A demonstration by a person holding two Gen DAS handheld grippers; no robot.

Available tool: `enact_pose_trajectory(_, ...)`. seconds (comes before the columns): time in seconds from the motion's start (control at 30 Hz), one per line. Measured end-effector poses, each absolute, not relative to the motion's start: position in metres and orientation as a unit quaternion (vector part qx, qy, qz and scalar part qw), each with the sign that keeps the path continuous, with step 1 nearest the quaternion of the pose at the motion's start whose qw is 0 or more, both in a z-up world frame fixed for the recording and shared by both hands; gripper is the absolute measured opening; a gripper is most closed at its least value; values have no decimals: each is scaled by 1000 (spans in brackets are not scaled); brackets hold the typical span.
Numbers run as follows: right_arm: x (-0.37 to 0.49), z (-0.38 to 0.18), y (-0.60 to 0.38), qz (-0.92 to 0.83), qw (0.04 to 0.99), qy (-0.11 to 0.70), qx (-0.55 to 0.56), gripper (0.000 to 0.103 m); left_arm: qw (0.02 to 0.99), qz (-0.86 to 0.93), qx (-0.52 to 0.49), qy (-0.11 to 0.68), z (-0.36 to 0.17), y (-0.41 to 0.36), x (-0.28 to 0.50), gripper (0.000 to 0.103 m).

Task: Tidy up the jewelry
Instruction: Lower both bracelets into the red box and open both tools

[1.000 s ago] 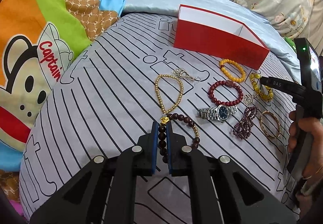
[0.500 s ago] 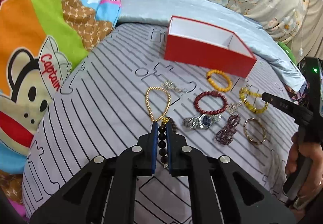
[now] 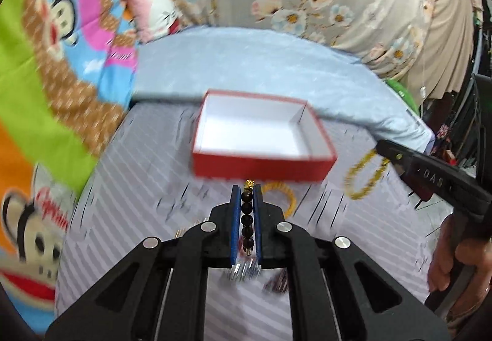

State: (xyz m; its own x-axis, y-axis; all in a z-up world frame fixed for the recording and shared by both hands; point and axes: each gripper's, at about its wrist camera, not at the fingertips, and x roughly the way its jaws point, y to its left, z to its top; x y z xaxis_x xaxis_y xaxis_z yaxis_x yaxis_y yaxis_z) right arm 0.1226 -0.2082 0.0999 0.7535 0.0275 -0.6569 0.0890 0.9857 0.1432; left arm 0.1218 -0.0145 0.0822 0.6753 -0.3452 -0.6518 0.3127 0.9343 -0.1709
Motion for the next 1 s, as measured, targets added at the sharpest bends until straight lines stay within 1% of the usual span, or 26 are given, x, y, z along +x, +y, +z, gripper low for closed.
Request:
enact_pose_trajectory(0.17,175,119,-194,17,937,339,84,9,922,-191,-21,335,99,-31,185,8)
enact_pose_trajectory(0.3,227,117,-186,31,936,341,80,9,916,-207,-22,343,95,-43,241,8)
enact_pose_trajectory(0.53,301,77,-204,28,922,375,91,9,909,-204,-14,364,60,-63,324,8)
enact_pose_trajectory(0.63,325,54,-212,21,912,399,95,10,904,-200,-4,378,38,-71,346,8)
enact_pose_trajectory(0.67,332,45,-215,7,910,405,90,11,903,-199,-1,380,33,-72,351,9)
enact_pose_trajectory(0.7,334,42,-216,-3,911,403,84,15,905,-194,2,380,27,-75,355,11)
enact_pose_trajectory(0.73,336,38,-218,-22,912,404,69,21,905,-187,5,382,24,-74,358,22)
enact_pose_trajectory(0.77,335,38,-219,-28,913,401,63,26,906,-183,6,382,22,-73,361,28)
enact_pose_trajectory(0.8,332,38,-221,-33,916,395,58,28,908,-178,5,380,21,-71,360,41)
enact_pose_trajectory(0.83,328,39,-223,-36,918,392,59,32,911,-174,2,375,21,-69,359,45)
enact_pose_trajectory(0.87,324,40,-224,-36,919,389,62,34,913,-172,0,371,23,-65,359,47)
enact_pose_trajectory(1.0,298,50,-223,-31,924,375,62,36,915,-158,-16,371,28,-50,348,49)
